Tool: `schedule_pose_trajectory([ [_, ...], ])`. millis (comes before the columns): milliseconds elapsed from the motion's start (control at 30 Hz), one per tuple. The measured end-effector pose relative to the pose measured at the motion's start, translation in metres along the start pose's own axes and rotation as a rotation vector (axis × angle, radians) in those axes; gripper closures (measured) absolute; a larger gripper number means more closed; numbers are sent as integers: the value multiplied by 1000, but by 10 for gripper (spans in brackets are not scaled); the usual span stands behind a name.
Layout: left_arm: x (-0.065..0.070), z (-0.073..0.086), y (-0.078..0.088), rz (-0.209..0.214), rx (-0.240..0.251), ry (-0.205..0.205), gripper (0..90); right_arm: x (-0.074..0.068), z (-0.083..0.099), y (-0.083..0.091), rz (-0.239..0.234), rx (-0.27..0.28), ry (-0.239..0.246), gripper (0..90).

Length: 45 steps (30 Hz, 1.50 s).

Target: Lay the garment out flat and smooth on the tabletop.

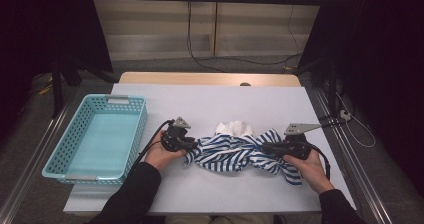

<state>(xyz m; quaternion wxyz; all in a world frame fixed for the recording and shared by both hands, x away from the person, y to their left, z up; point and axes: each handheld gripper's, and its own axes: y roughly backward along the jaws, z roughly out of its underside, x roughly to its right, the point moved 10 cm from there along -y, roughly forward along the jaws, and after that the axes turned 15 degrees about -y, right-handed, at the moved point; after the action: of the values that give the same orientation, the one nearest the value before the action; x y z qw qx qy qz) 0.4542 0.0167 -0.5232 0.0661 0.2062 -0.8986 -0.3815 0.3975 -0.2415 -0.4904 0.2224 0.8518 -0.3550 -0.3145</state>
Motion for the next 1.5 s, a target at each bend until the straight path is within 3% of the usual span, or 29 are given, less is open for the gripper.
schedule_pose_trajectory([
  [33,0,-1,-1,9,15,13,727,0,0,-1,4,-1,7,849],
  [67,-1,-5,-6,-11,44,24,696,1,0,-2,6,-1,7,851],
  [100,-1,-8,-9,1,62,-3,648,0,0,-3,7,-5,8,853],
  [133,0,-11,-13,-12,65,-16,647,0,1,-3,11,-9,12,853],
  [167,-1,-11,-14,-39,38,-22,637,0,1,-3,15,-8,12,854],
  [233,1,-13,-15,-46,20,-50,641,1,0,-3,19,-6,10,854],
  [367,7,-13,-15,-25,12,-67,732,3,-1,-2,23,4,4,854],
  [433,11,-14,-15,-12,4,-78,817,3,-1,-2,22,4,5,854],
  [467,12,-14,-15,-27,-7,-93,866,2,-1,-2,24,6,8,854],
  [600,13,-15,-14,-35,-13,-89,882,3,-4,-1,33,22,13,857],
  [667,10,-15,-13,-60,-11,-90,884,4,-8,3,41,40,2,859],
  [867,-1,-28,6,-101,86,-40,884,4,-26,17,56,131,-2,862],
  [1267,-23,-61,60,-206,257,-27,884,-8,-78,41,77,286,37,864],
  [1500,-32,-78,79,-241,331,-6,884,-8,-110,50,105,355,56,864],
])
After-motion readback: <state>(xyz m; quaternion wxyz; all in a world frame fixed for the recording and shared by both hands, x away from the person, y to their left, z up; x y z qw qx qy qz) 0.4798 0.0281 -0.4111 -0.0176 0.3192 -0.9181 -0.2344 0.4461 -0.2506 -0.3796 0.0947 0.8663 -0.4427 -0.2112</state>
